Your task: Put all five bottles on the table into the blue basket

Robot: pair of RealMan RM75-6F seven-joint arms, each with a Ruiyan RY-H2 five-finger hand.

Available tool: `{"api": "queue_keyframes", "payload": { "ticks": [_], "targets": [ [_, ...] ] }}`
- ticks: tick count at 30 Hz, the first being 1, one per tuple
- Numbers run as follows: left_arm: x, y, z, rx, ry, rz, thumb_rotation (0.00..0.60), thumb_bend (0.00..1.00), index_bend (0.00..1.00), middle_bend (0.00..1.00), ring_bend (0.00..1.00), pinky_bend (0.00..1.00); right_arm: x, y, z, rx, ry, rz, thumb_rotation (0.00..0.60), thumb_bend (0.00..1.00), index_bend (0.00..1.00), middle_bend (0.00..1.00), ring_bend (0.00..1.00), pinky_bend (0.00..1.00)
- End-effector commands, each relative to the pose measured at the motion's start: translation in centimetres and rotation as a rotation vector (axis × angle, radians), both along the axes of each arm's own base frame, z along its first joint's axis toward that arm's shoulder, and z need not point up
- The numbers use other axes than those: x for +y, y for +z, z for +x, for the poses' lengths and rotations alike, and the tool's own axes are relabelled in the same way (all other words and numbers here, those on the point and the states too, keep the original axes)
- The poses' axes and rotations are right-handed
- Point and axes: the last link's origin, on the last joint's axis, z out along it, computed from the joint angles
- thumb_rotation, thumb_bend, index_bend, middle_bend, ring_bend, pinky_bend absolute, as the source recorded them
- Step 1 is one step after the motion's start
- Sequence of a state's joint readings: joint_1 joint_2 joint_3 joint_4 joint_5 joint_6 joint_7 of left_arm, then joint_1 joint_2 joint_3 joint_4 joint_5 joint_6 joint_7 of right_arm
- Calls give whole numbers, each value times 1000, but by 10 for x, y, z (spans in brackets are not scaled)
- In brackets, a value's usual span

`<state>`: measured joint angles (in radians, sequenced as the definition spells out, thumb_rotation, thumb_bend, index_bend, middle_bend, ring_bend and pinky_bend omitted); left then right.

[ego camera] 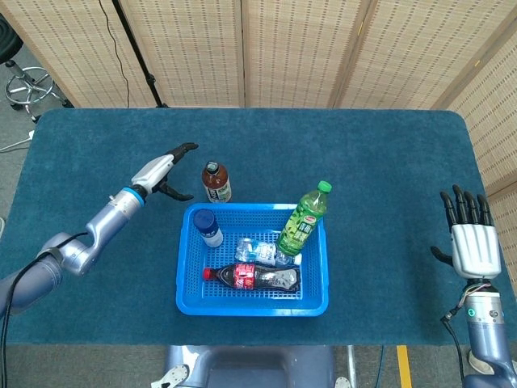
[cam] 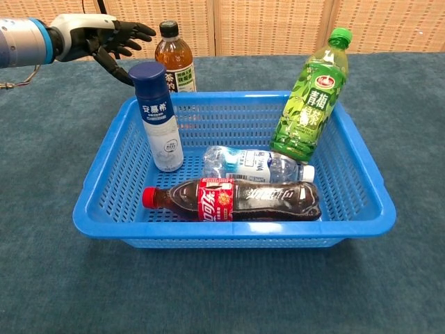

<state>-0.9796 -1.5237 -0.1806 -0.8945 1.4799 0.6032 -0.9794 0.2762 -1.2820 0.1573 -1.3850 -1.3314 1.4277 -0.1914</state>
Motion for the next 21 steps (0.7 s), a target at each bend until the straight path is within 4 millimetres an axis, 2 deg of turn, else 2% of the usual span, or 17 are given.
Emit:
{"api": "queue_keyframes", "payload": {
  "ticks": [1, 8, 14, 17, 18, 20, 21],
  "targets": [
    [8, -13, 12, -13, 8, -12, 600, 145, 0, 0, 0, 0, 0, 1, -1, 0, -2, -3, 600, 0, 0, 0, 0, 0],
    [15, -33, 30, -24, 20, -46, 600, 145, 0, 0, 0, 0, -2, 2, -1, -5, -3, -5, 600, 0, 0, 0, 0, 0],
    [15, -47, 37, -26, 24, -75, 600, 150, 0, 0, 0, 14, -1, 4, -1, -16, -3, -13, 600, 0, 0, 0, 0, 0],
    [17, -50, 38, -33, 33, -67, 600, 229, 0, 0, 5, 161, 0, 4, -1, -18, -2, -11, 600, 0, 0, 0, 0, 0],
    [18, -51, 38, -32, 35, -61, 600, 274, 10, 10, 36, 232, 0, 4, -1, -18, -2, -10, 600, 0, 0, 0, 0, 0],
    [19, -55, 40, -33, 38, -52, 600, 344, 101, 80, 136, 325, 0, 3, 0, -20, 1, -7, 600, 0, 0, 0, 0, 0],
    [19, -57, 42, -37, 43, -52, 600, 384, 190, 143, 198, 363, 0, 3, 0, -21, 1, -5, 600, 0, 0, 0, 0, 0]
  ]
}}
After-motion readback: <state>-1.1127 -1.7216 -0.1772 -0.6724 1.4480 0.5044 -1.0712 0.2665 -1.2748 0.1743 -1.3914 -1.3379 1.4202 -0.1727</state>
